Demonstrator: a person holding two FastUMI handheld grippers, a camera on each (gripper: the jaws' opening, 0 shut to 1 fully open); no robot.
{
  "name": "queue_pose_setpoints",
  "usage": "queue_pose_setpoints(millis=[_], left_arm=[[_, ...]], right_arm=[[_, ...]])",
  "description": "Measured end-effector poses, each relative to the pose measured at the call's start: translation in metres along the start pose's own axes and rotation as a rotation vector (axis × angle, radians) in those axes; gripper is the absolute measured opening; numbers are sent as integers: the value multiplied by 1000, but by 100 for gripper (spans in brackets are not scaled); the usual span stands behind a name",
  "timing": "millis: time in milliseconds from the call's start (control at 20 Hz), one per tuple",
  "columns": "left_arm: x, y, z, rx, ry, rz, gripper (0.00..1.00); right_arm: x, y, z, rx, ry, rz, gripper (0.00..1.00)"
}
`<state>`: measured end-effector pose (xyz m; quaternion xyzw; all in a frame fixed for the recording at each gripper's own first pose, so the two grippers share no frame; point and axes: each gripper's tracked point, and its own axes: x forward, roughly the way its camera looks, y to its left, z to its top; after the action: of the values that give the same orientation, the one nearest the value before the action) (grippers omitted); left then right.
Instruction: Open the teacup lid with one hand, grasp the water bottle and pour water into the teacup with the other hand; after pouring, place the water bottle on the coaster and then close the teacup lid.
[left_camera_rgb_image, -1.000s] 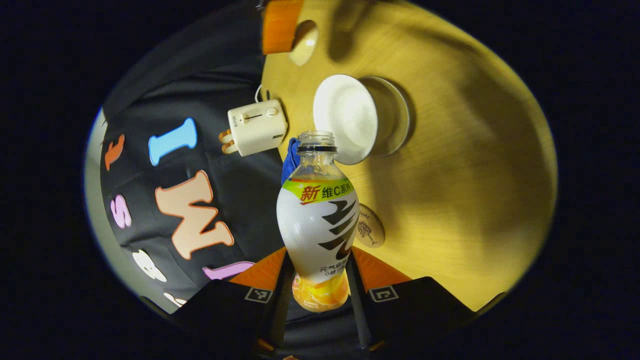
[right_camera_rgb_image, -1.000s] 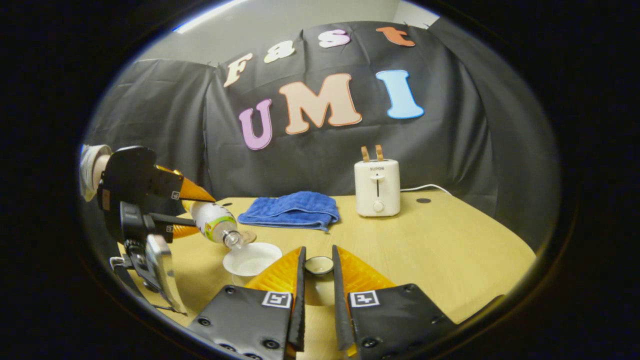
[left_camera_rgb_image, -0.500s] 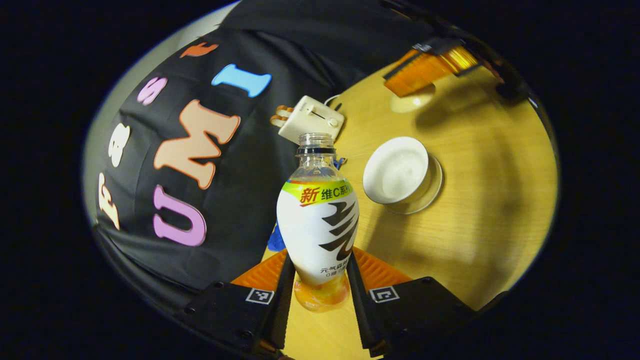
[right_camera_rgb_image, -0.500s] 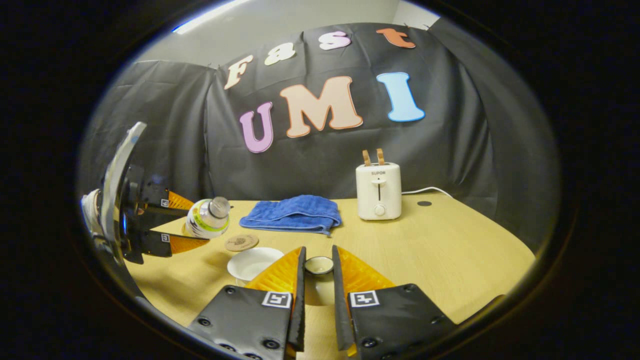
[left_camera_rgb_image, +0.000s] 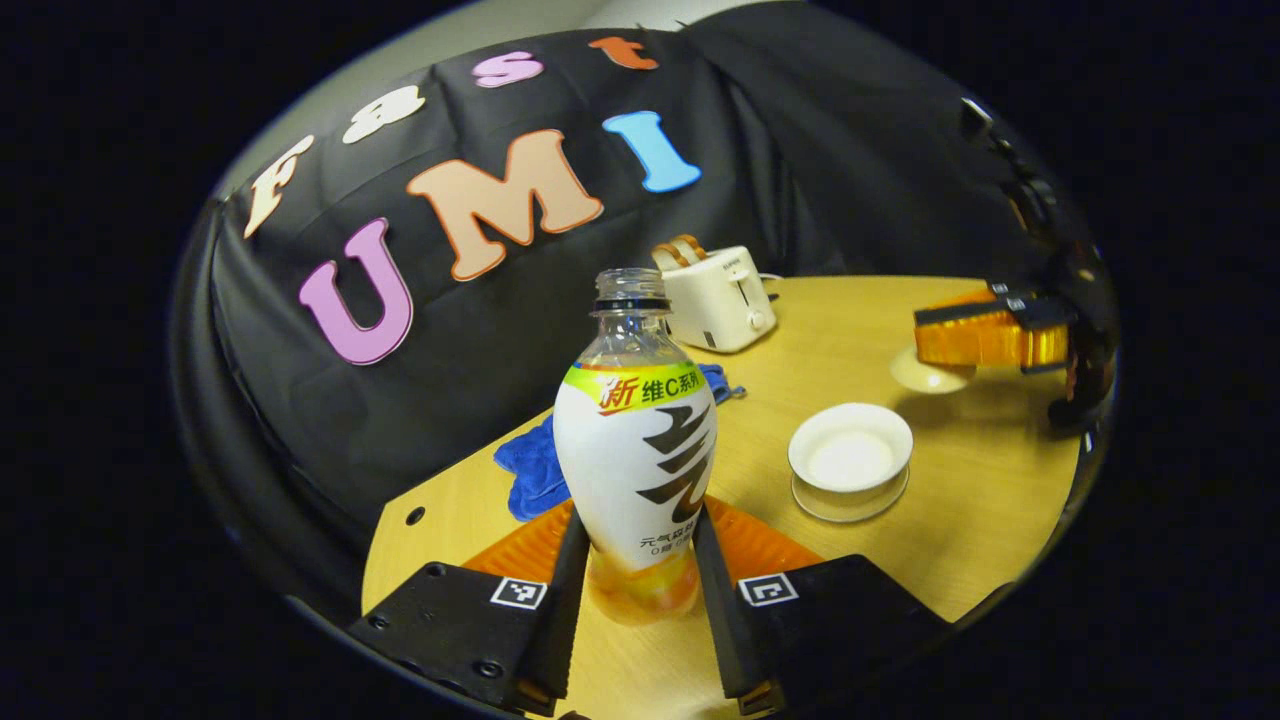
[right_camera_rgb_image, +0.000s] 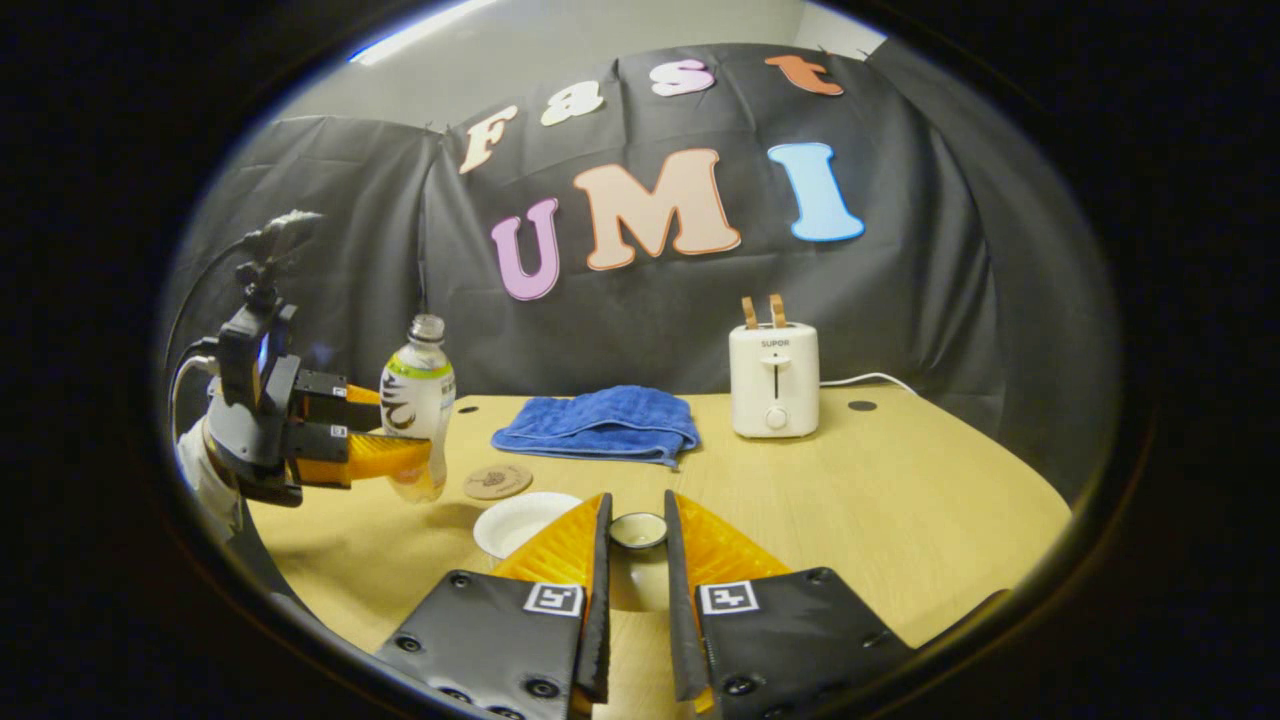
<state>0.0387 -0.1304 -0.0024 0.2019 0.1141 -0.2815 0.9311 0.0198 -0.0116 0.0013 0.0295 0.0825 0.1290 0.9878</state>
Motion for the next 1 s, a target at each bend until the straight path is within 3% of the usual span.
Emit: queue_pose_setpoints(millis=[450,1000], left_arm=[[26,25,20,-286,-164,34,54],[78,49,10,-369,-200,103,55]], right_arm=[[-1,4,-5,8,11,6,28],[2,2,-12,20,27,0,27]])
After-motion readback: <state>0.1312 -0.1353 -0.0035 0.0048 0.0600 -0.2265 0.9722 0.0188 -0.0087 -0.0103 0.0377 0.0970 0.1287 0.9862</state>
